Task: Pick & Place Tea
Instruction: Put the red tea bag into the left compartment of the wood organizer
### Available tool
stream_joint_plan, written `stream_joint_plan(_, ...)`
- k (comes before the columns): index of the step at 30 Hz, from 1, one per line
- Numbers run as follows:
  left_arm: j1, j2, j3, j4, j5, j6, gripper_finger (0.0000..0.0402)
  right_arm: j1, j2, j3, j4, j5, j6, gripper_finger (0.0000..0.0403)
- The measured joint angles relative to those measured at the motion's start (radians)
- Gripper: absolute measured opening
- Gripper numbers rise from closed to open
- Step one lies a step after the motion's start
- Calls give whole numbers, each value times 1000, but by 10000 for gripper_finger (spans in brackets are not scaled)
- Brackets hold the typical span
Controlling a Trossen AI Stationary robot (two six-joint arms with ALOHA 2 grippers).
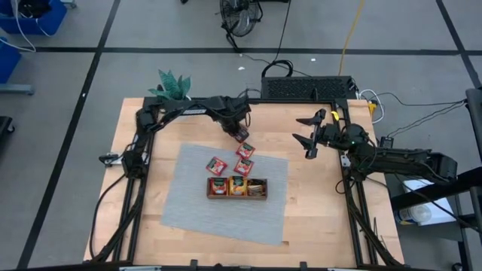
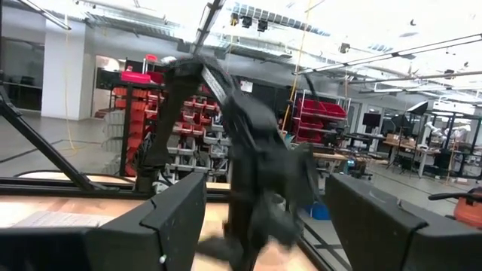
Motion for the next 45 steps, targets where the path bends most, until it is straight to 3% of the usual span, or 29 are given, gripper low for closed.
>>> stream_joint_plan(5,-144,-187,-36,38,-307,-21,5,0,0,0,-25,24,0,254)
stream_joint_plan(12,-487,-407,-289,250,-707,-194,5,-1,0,0,-28,78,-9,254)
stream_joint_plan(20,-842,-391,-616,729,-1145,-437,5,0,0,0,-18,79,0,254)
stream_joint_plan(24,-956,-340,-669,802,-1289,-533,5,0,0,0,-17,79,29,254)
stream_joint_plan(34,-1094,-248,-660,796,-1313,-694,5,0,0,0,-17,79,84,254)
stream_joint_plan(45,-1150,-247,-660,565,-1303,-916,5,0,0,0,-17,80,144,254)
